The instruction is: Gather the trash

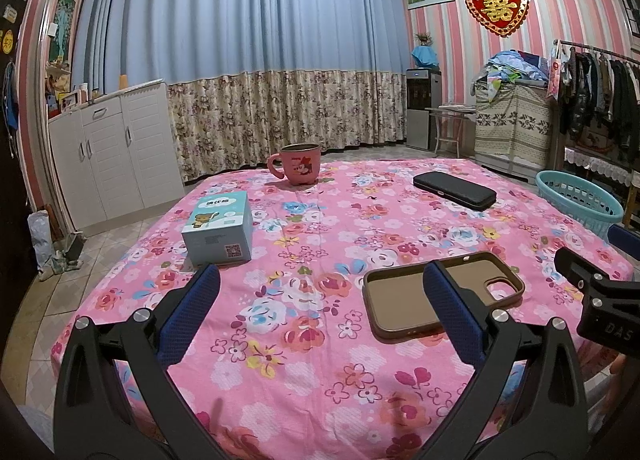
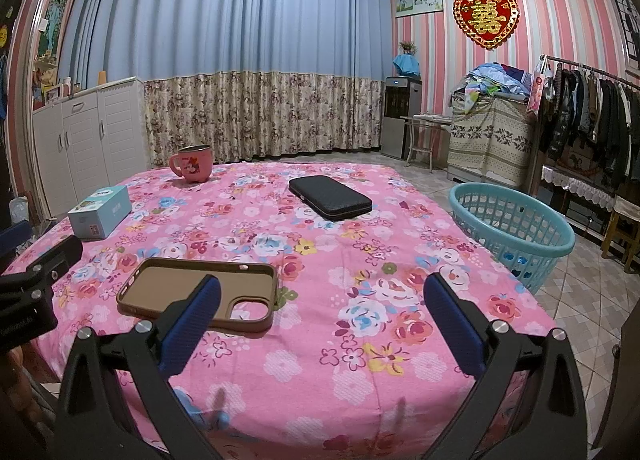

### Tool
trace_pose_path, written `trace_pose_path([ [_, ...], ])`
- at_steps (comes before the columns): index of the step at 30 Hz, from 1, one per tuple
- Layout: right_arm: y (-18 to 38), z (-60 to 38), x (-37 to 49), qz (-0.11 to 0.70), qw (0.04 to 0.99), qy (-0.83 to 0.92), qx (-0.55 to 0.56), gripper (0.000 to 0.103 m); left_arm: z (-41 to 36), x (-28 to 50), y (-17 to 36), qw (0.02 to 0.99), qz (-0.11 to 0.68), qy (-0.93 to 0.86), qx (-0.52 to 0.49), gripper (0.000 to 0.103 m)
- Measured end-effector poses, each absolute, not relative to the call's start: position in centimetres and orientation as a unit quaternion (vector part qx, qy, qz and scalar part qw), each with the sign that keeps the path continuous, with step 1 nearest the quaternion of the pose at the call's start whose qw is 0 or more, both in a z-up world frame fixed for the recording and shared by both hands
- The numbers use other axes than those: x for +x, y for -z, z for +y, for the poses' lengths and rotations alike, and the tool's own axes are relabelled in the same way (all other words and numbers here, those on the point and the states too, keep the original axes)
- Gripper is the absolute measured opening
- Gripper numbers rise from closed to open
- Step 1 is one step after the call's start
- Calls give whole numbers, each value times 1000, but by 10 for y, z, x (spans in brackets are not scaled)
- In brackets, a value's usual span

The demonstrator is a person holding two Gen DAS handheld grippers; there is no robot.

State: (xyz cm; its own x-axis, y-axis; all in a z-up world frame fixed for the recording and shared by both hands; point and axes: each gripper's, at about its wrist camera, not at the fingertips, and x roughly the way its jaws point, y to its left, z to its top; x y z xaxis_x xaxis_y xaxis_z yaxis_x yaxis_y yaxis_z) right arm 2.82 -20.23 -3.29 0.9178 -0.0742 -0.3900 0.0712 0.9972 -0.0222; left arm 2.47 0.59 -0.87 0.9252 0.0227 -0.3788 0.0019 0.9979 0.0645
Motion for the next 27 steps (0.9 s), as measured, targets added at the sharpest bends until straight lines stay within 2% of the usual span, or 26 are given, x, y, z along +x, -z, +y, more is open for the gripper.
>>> trace_pose_path([
  [27,33,-201,29,200,979,35,-4,99,5,24,8,980,195,-11,30,98],
])
